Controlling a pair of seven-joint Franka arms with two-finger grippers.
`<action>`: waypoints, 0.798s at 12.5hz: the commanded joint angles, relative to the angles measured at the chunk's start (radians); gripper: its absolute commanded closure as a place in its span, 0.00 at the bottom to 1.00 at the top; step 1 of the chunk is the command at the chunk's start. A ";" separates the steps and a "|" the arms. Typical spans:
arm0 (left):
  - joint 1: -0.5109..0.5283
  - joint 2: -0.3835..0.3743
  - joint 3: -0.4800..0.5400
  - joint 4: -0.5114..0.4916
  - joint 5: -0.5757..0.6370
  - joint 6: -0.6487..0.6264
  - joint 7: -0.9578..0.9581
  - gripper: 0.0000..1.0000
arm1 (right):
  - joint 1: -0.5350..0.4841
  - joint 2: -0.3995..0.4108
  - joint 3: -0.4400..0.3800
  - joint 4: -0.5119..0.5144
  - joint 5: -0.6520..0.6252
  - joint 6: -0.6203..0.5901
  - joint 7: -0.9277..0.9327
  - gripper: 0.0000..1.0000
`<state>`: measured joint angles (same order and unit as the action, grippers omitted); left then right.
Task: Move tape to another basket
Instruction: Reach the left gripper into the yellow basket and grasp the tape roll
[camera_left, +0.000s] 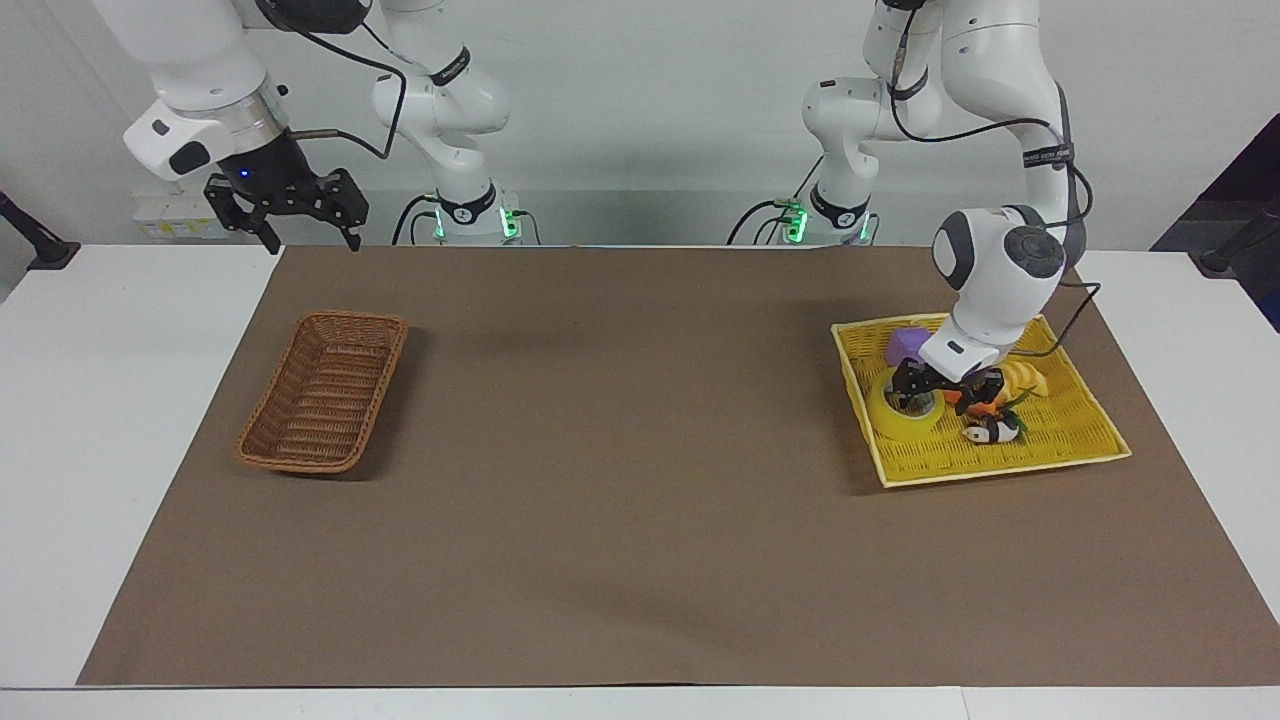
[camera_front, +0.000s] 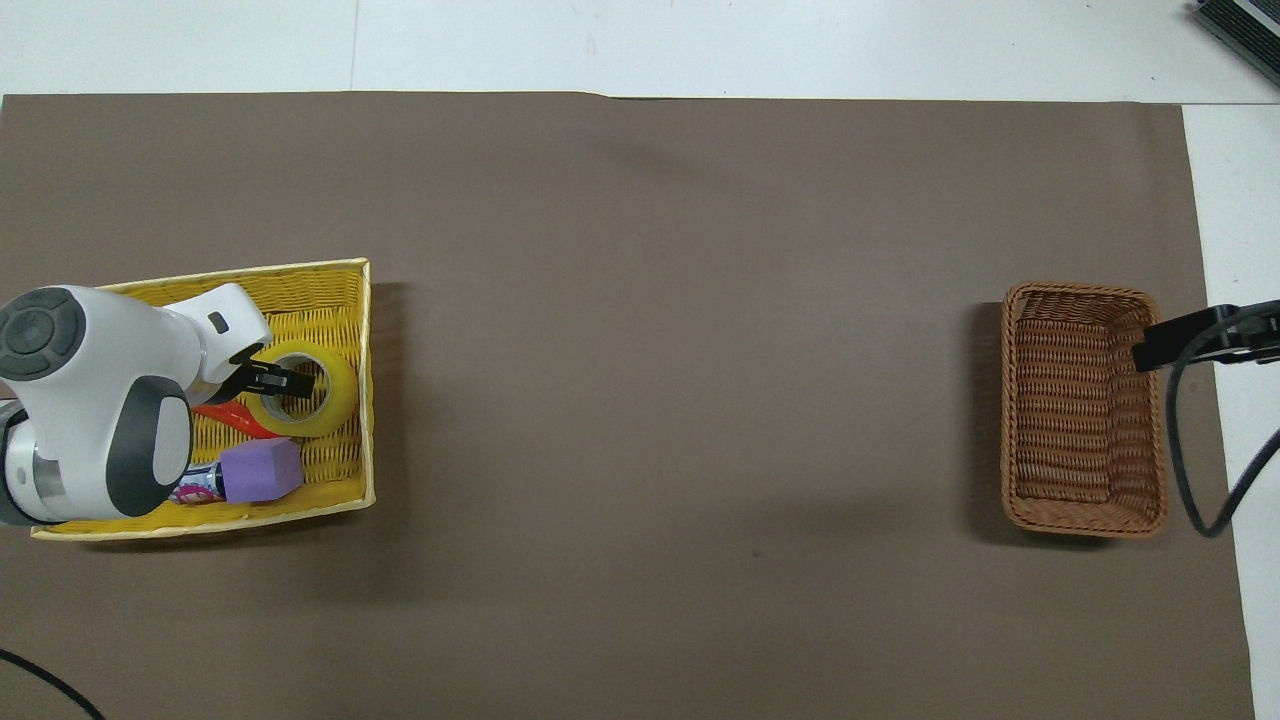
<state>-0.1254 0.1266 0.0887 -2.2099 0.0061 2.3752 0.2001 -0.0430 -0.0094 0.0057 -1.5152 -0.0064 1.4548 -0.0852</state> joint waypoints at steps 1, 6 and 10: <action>-0.016 -0.027 0.014 -0.027 -0.008 0.004 0.053 1.00 | -0.001 -0.015 0.007 -0.013 0.009 -0.016 0.009 0.00; -0.017 -0.033 0.016 0.030 -0.008 -0.005 0.102 1.00 | 0.000 -0.026 0.007 -0.031 0.066 -0.004 -0.002 0.00; -0.023 -0.079 -0.007 0.199 -0.011 -0.250 0.088 1.00 | 0.000 -0.032 0.005 -0.068 0.086 -0.002 -0.001 0.00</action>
<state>-0.1283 0.0837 0.0826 -2.0778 0.0062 2.2338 0.2856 -0.0403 -0.0145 0.0091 -1.5414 0.0595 1.4532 -0.0852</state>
